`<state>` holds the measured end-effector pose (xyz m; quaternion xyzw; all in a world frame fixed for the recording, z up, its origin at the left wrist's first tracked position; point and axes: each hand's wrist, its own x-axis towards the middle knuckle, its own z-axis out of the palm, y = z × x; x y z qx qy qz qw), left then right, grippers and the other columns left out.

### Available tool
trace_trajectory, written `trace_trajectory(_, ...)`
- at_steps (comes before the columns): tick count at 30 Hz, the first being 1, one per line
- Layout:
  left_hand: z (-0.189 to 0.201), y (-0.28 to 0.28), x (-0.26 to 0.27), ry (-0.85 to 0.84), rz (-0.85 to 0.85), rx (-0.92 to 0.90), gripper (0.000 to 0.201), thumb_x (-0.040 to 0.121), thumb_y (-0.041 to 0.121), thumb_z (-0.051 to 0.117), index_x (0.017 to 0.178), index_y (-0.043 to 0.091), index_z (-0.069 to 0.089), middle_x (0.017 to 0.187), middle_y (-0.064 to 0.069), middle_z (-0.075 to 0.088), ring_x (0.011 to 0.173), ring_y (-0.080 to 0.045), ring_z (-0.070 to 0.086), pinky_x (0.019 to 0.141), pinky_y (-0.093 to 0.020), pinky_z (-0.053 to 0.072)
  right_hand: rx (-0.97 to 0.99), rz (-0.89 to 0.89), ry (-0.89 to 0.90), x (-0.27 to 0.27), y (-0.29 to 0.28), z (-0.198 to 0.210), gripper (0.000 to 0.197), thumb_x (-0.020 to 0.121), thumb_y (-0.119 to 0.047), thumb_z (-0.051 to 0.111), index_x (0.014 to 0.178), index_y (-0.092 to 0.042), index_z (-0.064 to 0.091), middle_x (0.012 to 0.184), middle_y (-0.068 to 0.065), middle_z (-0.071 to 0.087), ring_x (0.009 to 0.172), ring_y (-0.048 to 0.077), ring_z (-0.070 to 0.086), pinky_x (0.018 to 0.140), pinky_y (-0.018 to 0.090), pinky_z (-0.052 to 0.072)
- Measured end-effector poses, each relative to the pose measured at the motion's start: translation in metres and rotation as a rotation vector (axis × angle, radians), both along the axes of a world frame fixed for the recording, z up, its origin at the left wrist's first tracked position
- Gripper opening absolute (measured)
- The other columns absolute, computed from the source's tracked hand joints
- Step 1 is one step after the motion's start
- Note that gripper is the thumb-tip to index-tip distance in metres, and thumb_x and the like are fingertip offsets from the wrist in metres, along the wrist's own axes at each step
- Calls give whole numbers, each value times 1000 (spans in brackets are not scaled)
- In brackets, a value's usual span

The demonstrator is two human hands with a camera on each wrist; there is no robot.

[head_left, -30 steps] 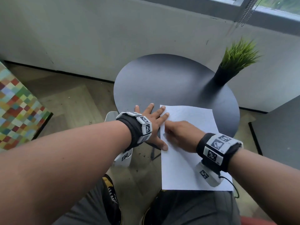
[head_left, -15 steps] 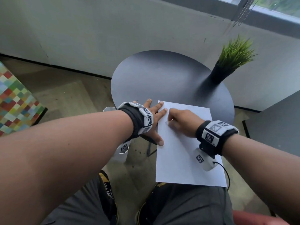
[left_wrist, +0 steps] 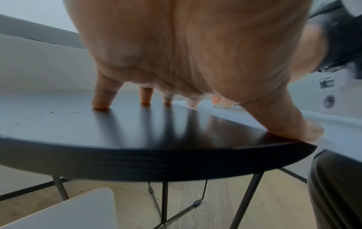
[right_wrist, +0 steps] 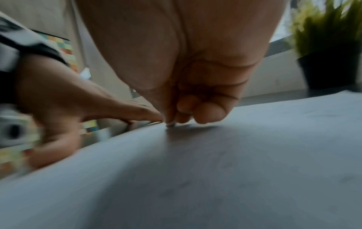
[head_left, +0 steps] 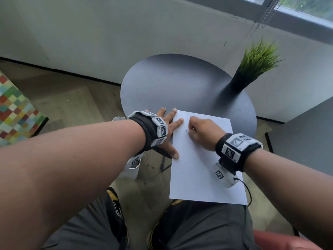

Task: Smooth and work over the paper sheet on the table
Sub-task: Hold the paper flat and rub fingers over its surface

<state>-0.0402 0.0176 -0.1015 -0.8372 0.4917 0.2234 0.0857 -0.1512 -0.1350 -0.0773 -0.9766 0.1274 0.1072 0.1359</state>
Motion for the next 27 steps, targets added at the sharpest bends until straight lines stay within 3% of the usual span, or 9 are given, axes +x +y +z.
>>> trace_trajectory(2,-2,1,2,9,3,-11,139,51,98,58,157,42,-10,167,5,-22,154,-35,-10,111,-76,10,56,189,38,-8,24,1,12,93,-23,52,98,-13,55,91,5,63,81,27,54,70,34,42)
trace_trajectory(4,-4,2,3,16,2,-23,139,49,99,57,157,42,-10,167,6,-23,154,-34,-11,111,-75,8,89,216,55,-7,29,3,12,92,-24,55,98,-14,58,93,7,65,84,27,57,72,32,43)
trace_trajectory(9,-10,2,3,16,32,-40,150,44,101,54,158,33,-14,167,10,-20,155,-29,-11,114,-73,10,42,-256,-8,25,-7,0,14,90,-30,58,94,-17,57,94,3,61,88,23,54,72,28,37)
trace_trajectory(11,-9,2,4,23,36,-42,152,43,101,55,159,30,-13,167,10,-19,155,-29,-11,114,-73,10,41,-201,-15,24,6,-1,10,90,-27,57,91,-17,54,93,4,62,86,24,54,71,29,37)
trace_trajectory(14,-6,3,4,30,35,-52,152,44,100,58,159,29,-10,168,9,-18,155,-30,-10,114,-73,9,107,36,58,16,34,-1,10,88,-20,56,97,-16,56,94,6,65,87,27,59,71,30,41)
trace_trajectory(16,-5,3,4,9,22,-56,150,45,101,57,160,29,-9,168,9,-17,155,-31,-9,114,-72,11,101,7,73,23,29,4,11,87,-22,58,95,-14,60,95,6,67,91,27,61,73,30,43)
trace_trajectory(20,-8,3,4,-5,15,-43,149,45,102,53,159,30,-9,168,9,-18,154,-31,-10,113,-72,12,27,-256,11,41,4,8,9,89,-24,56,92,-16,58,104,10,66,100,29,59,77,28,41)
trace_trajectory(25,-9,4,6,26,18,-57,149,40,102,53,158,34,-7,168,10,-18,154,-30,-11,113,-74,10,128,19,80,27,41,3,11,89,-19,55,91,-13,63,93,6,68,85,25,60,69,28,39)
trace_trajectory(27,-10,4,6,26,20,-49,149,41,102,53,158,33,-9,167,10,-19,154,-30,-11,112,-75,10,102,-7,94,29,30,7,13,88,-23,60,93,-12,65,96,6,68,88,24,60,71,28,42)
